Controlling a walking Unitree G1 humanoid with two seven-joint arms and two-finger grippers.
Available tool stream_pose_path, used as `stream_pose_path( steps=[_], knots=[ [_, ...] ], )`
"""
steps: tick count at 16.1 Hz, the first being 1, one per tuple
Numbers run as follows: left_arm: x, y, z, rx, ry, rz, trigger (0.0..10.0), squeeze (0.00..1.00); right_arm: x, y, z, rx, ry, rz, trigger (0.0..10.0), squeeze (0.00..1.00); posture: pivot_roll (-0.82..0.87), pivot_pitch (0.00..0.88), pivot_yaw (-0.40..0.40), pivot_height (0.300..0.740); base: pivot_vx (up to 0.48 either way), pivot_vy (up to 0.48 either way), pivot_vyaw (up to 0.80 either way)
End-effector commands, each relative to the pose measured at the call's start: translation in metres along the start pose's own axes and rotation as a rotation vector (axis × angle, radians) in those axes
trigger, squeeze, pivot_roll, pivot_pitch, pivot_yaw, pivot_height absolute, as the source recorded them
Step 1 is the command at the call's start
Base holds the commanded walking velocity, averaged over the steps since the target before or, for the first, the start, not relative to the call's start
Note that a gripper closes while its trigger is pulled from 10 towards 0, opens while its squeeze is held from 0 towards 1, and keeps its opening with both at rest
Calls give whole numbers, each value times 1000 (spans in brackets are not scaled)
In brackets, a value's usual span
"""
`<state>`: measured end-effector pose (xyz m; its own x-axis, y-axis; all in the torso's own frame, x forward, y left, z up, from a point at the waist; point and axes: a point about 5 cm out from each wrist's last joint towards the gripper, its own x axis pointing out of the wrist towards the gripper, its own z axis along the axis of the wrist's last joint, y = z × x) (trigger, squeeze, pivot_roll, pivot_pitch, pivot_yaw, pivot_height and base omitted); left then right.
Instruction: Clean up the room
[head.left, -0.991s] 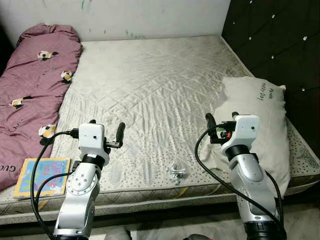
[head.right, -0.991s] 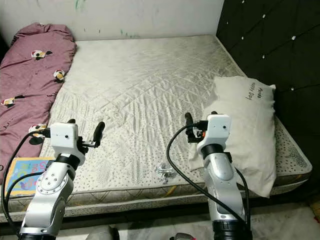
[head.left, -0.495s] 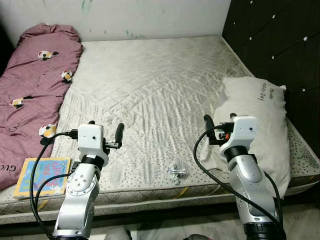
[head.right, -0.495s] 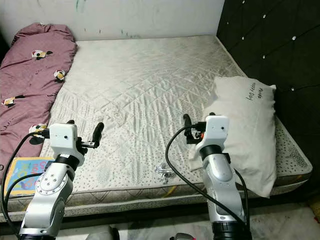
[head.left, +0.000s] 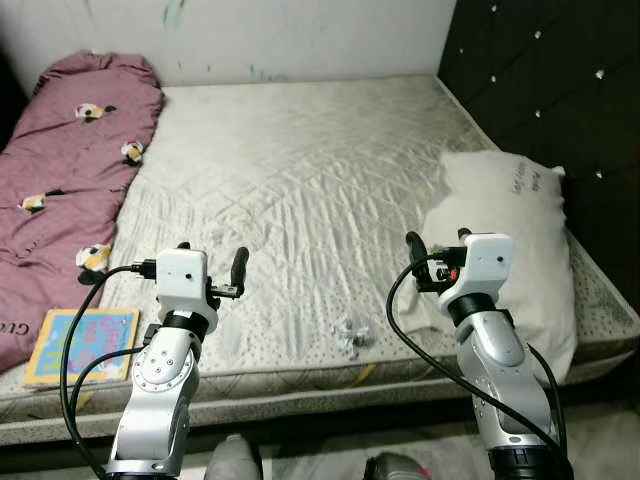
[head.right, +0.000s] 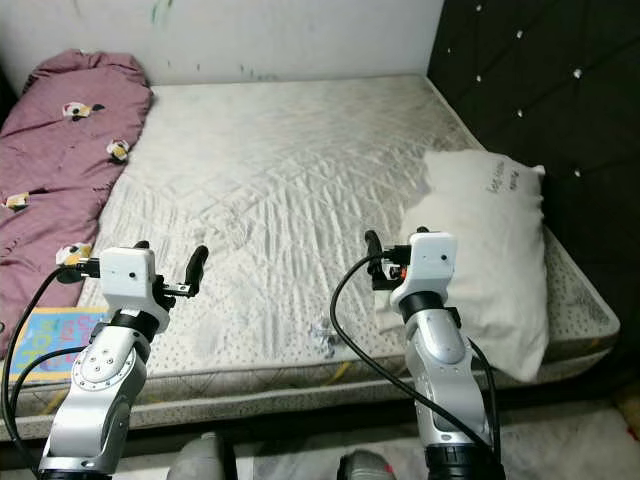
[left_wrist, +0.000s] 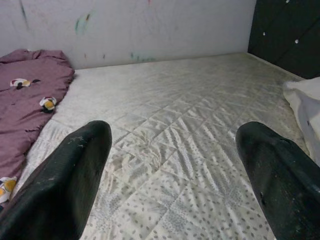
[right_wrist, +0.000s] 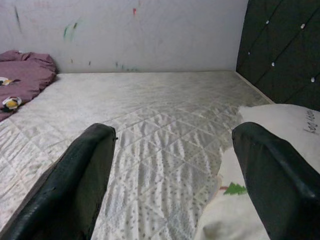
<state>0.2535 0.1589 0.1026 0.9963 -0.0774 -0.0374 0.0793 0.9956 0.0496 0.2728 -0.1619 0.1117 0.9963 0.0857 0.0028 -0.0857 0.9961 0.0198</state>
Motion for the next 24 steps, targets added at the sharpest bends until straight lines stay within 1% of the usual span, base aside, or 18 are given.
stream_pose_path(
  steps=[1, 4, 5, 6, 8, 11, 13, 14, 15, 16, 19, 24],
  knots=[
    [0, 2, 2, 9, -3, 10, 10000, 0, 1, 2, 3, 0, -9, 9, 10000, 0, 9, 0, -5, 654, 0, 0, 0],
    [0, 2, 3, 14, -6, 16, 10000, 0, 1, 2, 3, -16, -8, 19, 10000, 0, 10, 0, -11, 654, 0, 0, 0],
    [0, 2, 2, 12, -4, 26, 10000, 0, 1, 2, 2, -8, 3, 21, 10000, 0, 13, 0, -16, 654, 0, 0, 0],
    [0, 2, 1, -14, 8, 19, 10000, 0, 1, 2, 1, -17, 9, 23, 10000, 0, 16, 0, -19, 654, 0, 0, 0],
    [1, 2, 3, -16, 4, 11, 10000, 0, 4, 5, 0, -20, 15, 36, 10000, 0, 19, 0, -21, 654, 0, 0, 0],
    [0, 6, 3, -49, 10, 34, 10000, 0, 8, 8, 3, -26, 8, 50, 10000, 0, 22, 0, -22, 654, 0, 0, 0],
    [-2, 4, 4, -58, 0, 9, 10000, 0, 8, 9, 2, -26, 12, 67, 10000, 0, 20, 0, -20, 654, 0, 0, 0],
    [-2, 4, 4, -57, 0, 11, 10000, 0, 8, 10, 2, -32, 12, 75, 10000, 0, 19, 0, -21, 654, 274, 0, 0],
    [-1, 4, 5, -75, -1, 4, 10000, 0, 8, 12, 3, -40, 5, 98, 10000, 0, 18, 0, -20, 654, 356, 0, 0],
    [-1, 4, 5, -74, -1, 4, 10000, 0, 7, 12, 3, -44, 2, 103, 10000, 0, 16, 0, -20, 654, 405, 0, 0],
    [-1, 4, 5, -70, 1, 0, 10000, 0, 6, 14, 4, -43, 1, 110, 10000, 0, 16, 0, -20, 654, 405, 0, 513],
    [-2, 3, 3, -57, 7, 1, 10000, 0, 6, 12, 3, -42, 3, 108, 10000, 0, 15, 0, -20, 654, 376, 0, 0]
  ],
)
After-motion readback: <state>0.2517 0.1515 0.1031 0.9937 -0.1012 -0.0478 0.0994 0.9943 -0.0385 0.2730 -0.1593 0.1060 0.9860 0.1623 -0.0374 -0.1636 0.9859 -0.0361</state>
